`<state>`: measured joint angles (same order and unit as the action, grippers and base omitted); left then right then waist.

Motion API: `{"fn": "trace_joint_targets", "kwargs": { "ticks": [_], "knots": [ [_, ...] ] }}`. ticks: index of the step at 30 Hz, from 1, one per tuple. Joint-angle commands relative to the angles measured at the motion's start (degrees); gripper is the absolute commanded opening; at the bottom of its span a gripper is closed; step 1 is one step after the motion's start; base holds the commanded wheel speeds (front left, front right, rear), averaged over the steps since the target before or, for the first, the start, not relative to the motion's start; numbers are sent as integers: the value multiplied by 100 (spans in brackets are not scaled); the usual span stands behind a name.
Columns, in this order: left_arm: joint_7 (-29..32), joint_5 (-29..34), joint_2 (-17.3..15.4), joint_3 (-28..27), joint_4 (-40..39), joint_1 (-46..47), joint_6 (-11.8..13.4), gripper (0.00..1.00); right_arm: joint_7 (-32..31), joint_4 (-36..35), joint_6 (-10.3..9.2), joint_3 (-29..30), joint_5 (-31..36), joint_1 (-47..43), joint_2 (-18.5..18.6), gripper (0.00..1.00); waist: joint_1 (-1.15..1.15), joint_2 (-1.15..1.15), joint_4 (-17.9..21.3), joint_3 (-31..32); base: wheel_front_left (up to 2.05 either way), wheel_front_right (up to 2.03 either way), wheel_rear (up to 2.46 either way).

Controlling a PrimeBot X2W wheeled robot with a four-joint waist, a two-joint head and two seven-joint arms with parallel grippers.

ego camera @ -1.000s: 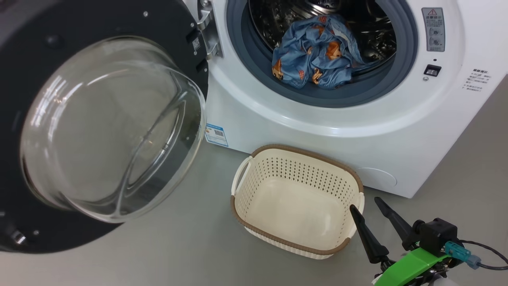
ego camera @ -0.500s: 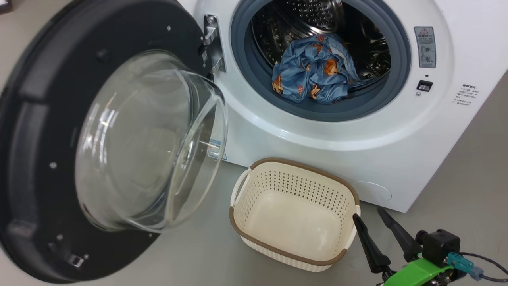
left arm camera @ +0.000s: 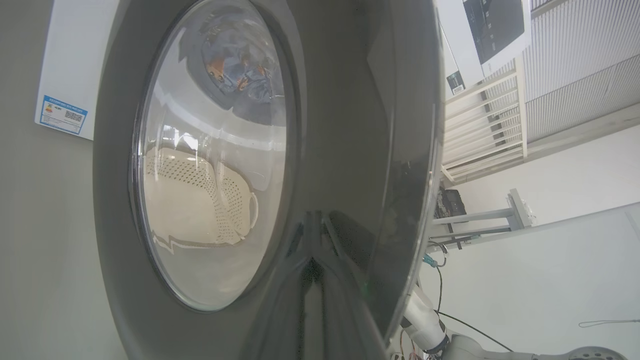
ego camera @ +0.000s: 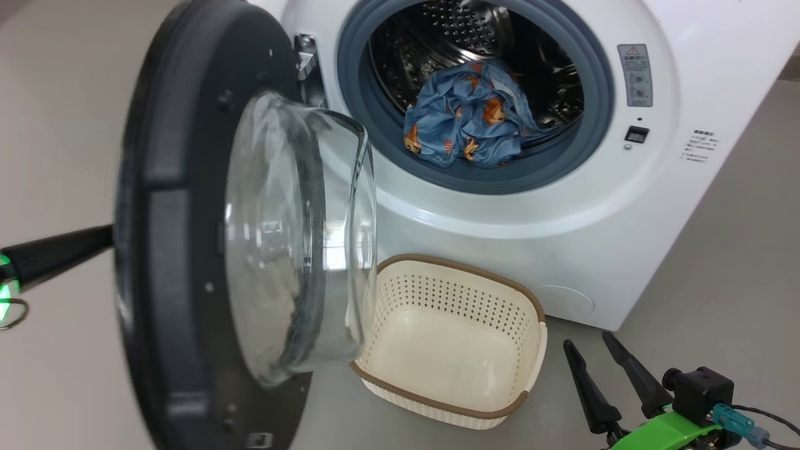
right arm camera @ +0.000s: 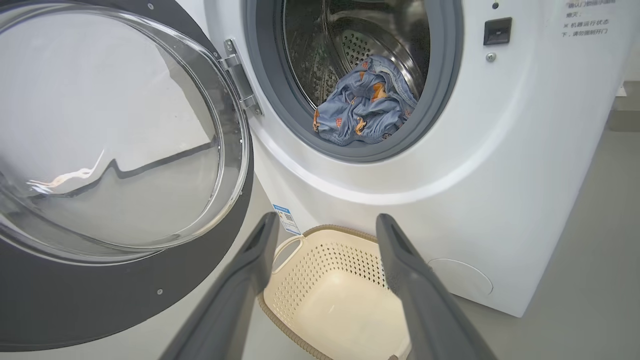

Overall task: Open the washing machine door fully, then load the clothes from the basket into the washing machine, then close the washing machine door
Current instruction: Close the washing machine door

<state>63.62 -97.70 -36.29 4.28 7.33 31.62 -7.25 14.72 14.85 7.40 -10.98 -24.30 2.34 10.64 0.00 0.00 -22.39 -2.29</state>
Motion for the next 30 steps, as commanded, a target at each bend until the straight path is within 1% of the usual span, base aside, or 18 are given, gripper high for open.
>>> {"fn": "trace_joint_targets", "kwargs": {
  "ticks": [1, 5, 7, 14, 20, 30],
  "knots": [
    [91, -87, -135, -233, -356, 143, -24, 0, 28, -162, 9, -89, 9, 25, -8, 100, 0, 0, 134, -10, 0, 0, 0],
    [205, -85, 72, -192, -666, 133, -24, 0, 28, -183, 9, -22, 27, 17, -42, 100, 0, 0, 327, -13, 0, 0, 0],
    [210, -78, 123, -194, -719, 140, -24, 0, 28, -189, 9, -10, 33, 17, -48, 100, 0, 0, 383, -21, 0, 0, 0],
    [117, 87, 509, -158, -919, 284, -24, 0, 28, -221, 9, 72, 56, 25, -87, 100, 0, 0, 806, -45, 0, 0, 0],
    [55, 277, 748, -100, -899, 374, -24, 0, 28, -241, 9, 77, 69, 47, -133, 100, 0, 0, 1225, -73, 0, 0, 0],
    [-247, 659, 1006, -112, -779, 586, -24, 0, 28, -288, 9, 90, 99, 110, -204, 100, 0, 0, 1876, -248, 0, 0, 0]
  ]
}}
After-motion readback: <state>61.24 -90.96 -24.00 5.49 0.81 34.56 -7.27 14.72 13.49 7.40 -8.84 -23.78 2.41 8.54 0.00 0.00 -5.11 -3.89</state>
